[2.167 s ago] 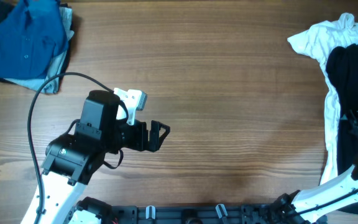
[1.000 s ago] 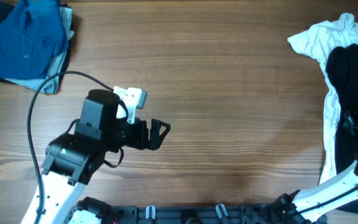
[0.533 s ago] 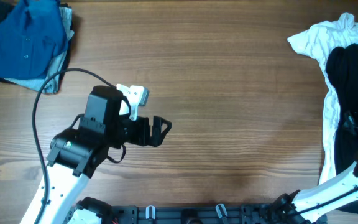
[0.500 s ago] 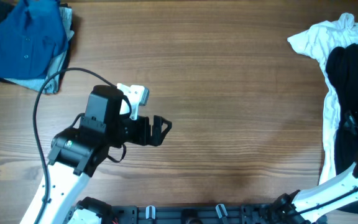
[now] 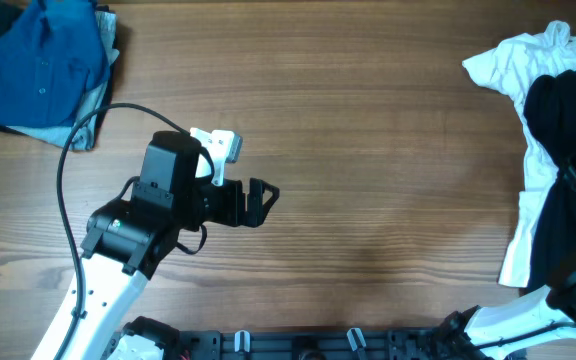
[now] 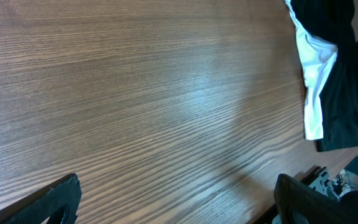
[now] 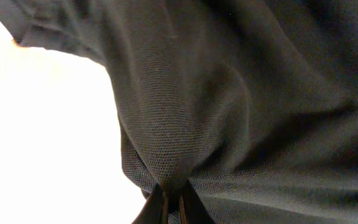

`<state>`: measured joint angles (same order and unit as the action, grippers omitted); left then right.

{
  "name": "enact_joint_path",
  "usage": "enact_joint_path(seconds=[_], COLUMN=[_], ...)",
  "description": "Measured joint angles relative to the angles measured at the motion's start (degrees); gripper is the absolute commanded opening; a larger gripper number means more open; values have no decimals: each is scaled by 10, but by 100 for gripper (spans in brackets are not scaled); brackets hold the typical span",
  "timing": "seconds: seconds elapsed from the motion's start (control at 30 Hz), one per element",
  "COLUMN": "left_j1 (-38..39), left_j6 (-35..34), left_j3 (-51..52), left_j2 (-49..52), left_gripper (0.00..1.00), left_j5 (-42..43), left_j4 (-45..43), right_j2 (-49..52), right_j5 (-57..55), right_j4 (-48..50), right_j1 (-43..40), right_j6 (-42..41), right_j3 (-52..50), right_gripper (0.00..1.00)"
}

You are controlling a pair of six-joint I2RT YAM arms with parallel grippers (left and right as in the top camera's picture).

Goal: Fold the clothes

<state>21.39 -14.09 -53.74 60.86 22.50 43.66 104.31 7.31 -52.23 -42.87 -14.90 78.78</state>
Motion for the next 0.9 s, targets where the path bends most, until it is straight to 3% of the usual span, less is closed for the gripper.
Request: enact_joint_path(seconds=[0.9], left_j1=[0], left_j6=[-7], left_j3=[0], left_j2=[0], left_gripper=[100], left_j5=[0], left_j4=[0], right_j2=[-1], right_j5=[-5], right_j4=[0], right_j1=[6], right_j6=[0], right_j3=[0], right_gripper=[4])
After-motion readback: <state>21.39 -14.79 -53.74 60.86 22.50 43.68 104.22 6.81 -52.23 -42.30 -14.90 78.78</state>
